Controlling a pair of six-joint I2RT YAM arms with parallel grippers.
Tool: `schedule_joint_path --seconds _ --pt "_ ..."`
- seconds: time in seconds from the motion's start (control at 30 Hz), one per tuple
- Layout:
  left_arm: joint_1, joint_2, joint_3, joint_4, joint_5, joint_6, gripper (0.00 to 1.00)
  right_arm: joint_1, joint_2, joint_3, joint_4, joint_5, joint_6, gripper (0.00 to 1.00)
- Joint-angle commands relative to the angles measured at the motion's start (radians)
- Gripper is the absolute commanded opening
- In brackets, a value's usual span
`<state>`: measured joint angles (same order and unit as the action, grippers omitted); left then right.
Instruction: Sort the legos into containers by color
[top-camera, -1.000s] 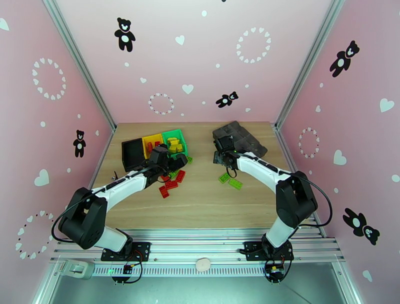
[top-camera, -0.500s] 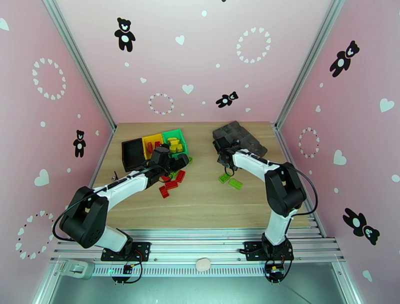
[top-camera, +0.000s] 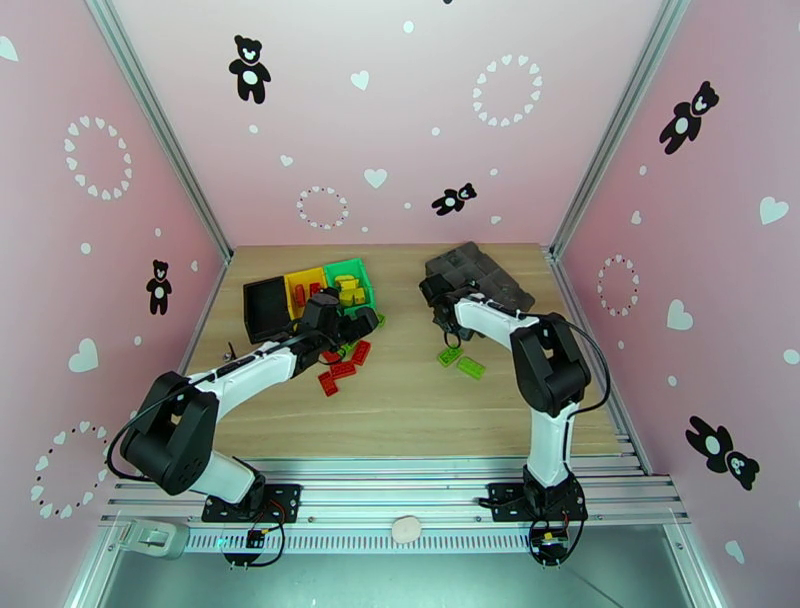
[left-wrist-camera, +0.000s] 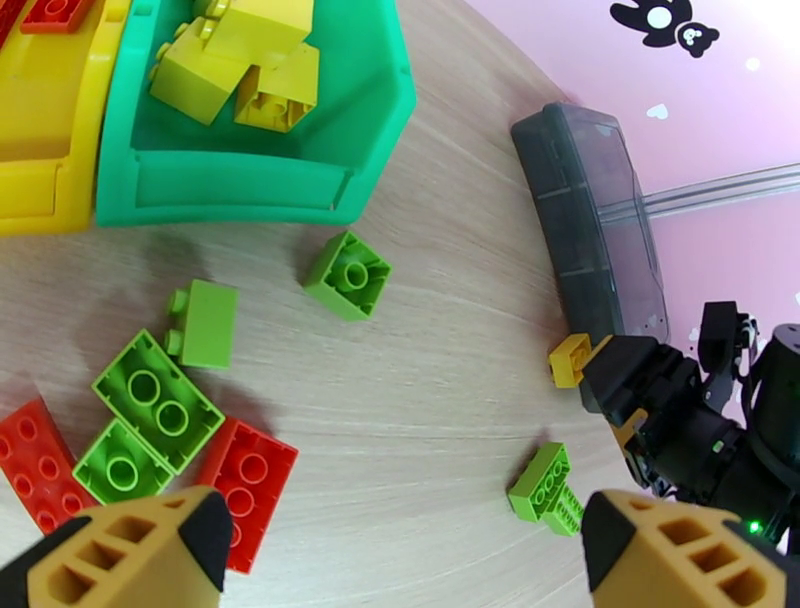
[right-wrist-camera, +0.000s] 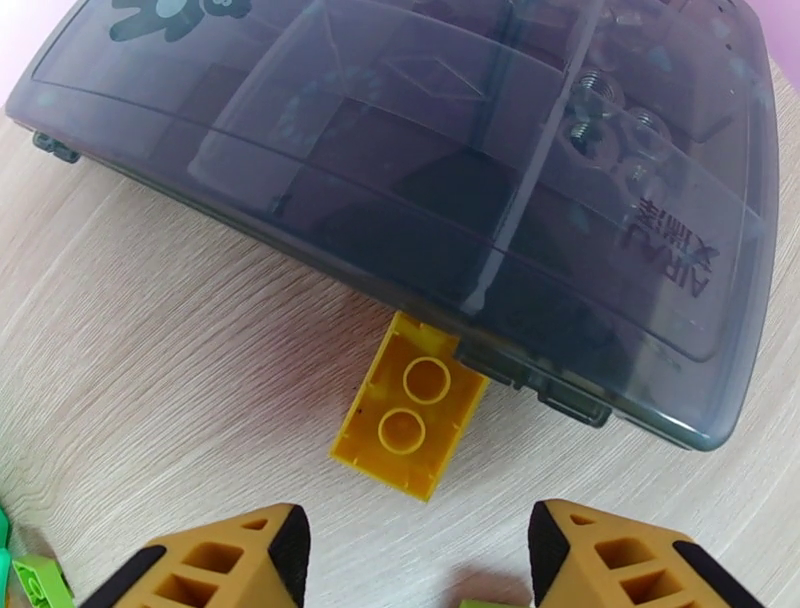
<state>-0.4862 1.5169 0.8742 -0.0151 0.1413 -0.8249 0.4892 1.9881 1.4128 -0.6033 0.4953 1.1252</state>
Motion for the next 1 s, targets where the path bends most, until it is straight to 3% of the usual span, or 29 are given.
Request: schedule_joint_path --seconds 0.0,0.97 --pt "-0.004 0.006 -0.013 0.002 0.004 0.016 0.98 -0.003 0.042 0.053 -0.042 0.054 0.038 0.64" --pt "-0.004 -0.013 -0.029 -0.021 0.000 0.035 0.98 -0.038 0.179 0.150 -0.085 0.077 0.095 0.68"
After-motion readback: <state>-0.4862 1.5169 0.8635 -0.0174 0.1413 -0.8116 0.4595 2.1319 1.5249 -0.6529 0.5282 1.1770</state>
